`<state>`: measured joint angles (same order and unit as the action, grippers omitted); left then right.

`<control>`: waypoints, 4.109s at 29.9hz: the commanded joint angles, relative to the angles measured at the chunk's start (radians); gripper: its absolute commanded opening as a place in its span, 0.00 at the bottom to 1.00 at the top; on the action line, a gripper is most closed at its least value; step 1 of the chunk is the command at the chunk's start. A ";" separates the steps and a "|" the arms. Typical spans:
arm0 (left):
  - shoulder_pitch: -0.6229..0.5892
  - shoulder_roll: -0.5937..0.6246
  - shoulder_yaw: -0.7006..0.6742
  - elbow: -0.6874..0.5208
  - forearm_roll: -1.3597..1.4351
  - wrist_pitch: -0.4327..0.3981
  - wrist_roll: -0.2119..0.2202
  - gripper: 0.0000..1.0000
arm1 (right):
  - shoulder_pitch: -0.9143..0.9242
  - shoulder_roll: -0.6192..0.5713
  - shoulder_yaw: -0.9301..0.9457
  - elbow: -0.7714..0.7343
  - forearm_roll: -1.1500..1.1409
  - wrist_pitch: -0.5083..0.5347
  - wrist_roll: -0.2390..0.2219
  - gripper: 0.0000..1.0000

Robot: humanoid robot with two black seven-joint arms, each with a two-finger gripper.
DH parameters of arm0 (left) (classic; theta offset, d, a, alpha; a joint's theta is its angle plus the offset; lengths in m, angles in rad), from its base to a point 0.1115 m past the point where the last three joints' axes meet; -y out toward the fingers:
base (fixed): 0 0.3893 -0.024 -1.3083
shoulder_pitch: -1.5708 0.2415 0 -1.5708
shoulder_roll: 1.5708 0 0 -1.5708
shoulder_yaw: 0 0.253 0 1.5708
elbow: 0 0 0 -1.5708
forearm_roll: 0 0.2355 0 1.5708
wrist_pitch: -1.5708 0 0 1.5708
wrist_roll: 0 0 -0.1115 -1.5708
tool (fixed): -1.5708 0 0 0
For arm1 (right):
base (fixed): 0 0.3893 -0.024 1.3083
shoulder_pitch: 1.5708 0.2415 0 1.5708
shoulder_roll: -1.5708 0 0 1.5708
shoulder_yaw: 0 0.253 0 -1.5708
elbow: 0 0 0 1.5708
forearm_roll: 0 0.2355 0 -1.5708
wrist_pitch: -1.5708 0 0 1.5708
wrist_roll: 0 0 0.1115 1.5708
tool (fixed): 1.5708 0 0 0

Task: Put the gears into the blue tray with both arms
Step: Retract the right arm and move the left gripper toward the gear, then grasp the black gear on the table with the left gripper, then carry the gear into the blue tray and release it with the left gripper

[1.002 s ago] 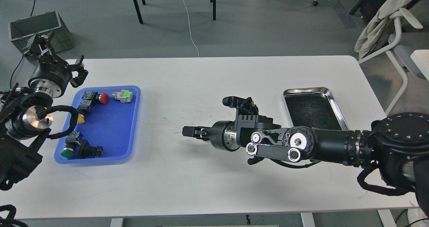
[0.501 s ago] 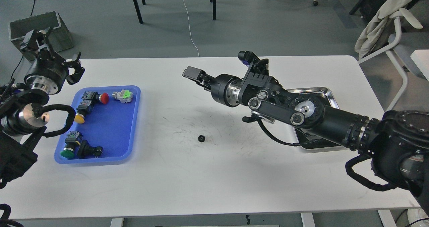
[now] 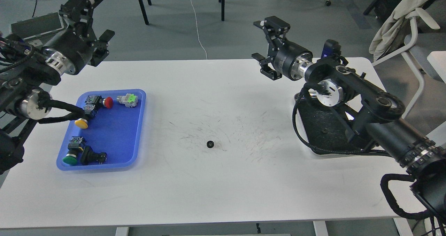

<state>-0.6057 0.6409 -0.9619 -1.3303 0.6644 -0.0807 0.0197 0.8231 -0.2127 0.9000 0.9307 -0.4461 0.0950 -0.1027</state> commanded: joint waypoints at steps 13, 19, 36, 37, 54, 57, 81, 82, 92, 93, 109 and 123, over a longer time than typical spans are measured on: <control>-0.048 -0.006 0.277 -0.250 0.570 -0.031 0.233 0.98 | -0.314 -0.163 0.381 -0.006 0.400 0.206 0.003 0.95; -0.043 -0.012 0.419 -0.251 0.797 -0.031 0.247 0.98 | -0.363 -0.163 0.390 -0.006 0.402 0.226 0.040 0.95; -0.022 -0.188 0.669 -0.101 1.302 -0.028 0.250 0.98 | -0.412 -0.160 0.389 -0.026 0.402 0.266 0.041 0.95; -0.022 -0.204 0.678 -0.092 1.316 -0.028 0.250 0.98 | -0.417 -0.162 0.392 -0.024 0.402 0.266 0.043 0.95; 0.004 -0.342 0.724 0.040 1.436 -0.027 0.224 0.88 | -0.450 -0.162 0.399 -0.027 0.402 0.266 0.054 0.95; 0.023 -0.362 0.724 0.055 1.455 -0.027 0.221 0.84 | -0.452 -0.163 0.401 -0.029 0.402 0.266 0.054 0.95; 0.055 -0.376 0.707 0.083 1.454 -0.024 0.226 0.17 | -0.452 -0.163 0.399 -0.041 0.402 0.264 0.054 0.95; 0.058 -0.376 0.706 0.083 1.454 -0.024 0.224 0.12 | -0.452 -0.163 0.399 -0.041 0.400 0.264 0.054 0.95; 0.066 -0.320 0.675 0.053 1.420 -0.016 0.221 0.07 | -0.452 -0.163 0.399 -0.041 0.400 0.266 0.052 0.95; 0.064 -0.313 0.666 0.039 1.419 -0.014 0.221 0.07 | -0.452 -0.163 0.399 -0.039 0.400 0.266 0.052 0.95; -0.040 0.201 0.468 -0.247 1.117 -0.022 0.198 0.08 | -0.446 -0.163 0.404 -0.036 0.400 0.262 0.052 0.95; 0.136 0.211 0.479 -0.044 1.024 0.078 0.068 0.09 | -0.438 -0.165 0.402 -0.036 0.400 0.261 0.052 0.96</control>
<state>-0.5014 0.8868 -0.4819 -1.4411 1.6923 -0.0112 0.1226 0.3852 -0.3764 1.3040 0.8938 -0.0461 0.3559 -0.0507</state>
